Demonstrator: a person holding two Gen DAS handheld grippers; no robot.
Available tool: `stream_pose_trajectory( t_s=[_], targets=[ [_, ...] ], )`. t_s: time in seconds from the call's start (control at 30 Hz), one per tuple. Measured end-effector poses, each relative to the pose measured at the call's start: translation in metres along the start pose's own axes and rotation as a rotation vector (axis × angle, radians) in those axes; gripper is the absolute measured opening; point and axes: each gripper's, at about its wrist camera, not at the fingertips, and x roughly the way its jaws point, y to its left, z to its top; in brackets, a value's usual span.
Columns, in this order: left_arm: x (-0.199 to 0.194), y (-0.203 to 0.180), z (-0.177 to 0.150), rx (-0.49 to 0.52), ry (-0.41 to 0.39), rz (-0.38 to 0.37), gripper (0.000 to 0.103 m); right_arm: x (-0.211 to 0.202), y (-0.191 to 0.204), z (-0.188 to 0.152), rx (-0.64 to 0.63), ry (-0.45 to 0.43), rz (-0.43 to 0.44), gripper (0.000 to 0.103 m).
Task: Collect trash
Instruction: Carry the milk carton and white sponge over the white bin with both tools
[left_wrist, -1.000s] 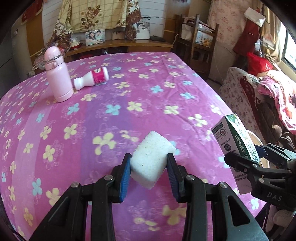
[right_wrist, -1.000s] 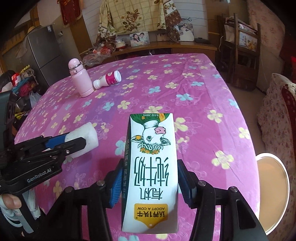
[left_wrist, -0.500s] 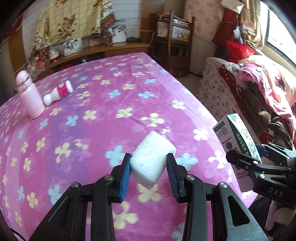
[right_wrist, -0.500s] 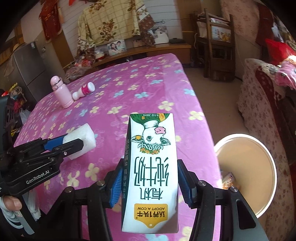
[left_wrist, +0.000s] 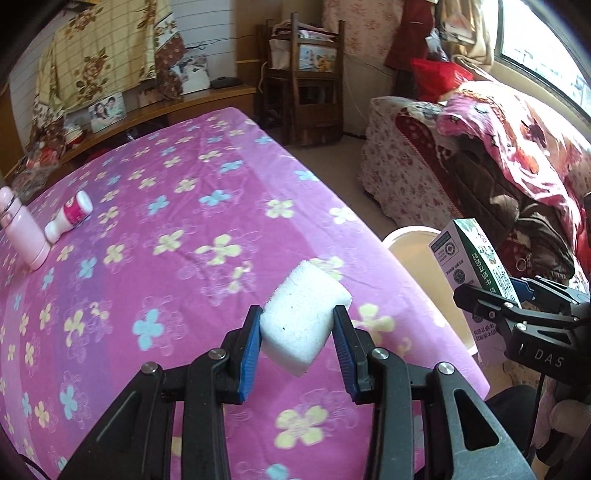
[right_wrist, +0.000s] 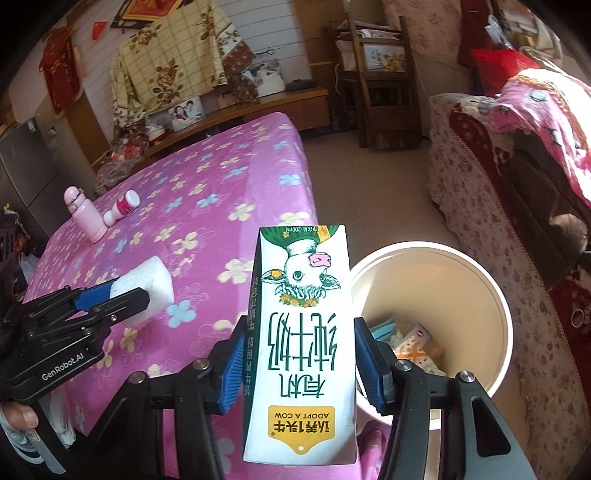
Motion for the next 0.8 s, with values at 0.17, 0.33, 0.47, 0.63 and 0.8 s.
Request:
stream_pose_trajectory(
  t_s=[0.17,0.33,0.47,0.63,0.8],
  targets=[
    [0.004,-0.016,0.004,0.022,0.005,-0.020,0.039,-0.004,-0.022,-0.003,0.032,0.001,-0.025,0.056],
    [0.010,-0.033,0.008,0.043,0.012,-0.038,0.039,-0.005,-0.041,-0.007,0.061,0.010,-0.045,0.056],
    [0.016,-0.045,0.010,0.056,0.021,-0.053,0.040,-0.004,-0.057,-0.011,0.084,0.017,-0.058,0.056],
    [0.023,-0.058,0.015,0.060,0.032,-0.085,0.039,-0.002,-0.075,-0.014,0.117,0.025,-0.076,0.056],
    [0.032,-0.070,0.019,0.062,0.047,-0.119,0.039,0.001,-0.091,-0.017,0.144,0.036,-0.088,0.056]
  ],
)
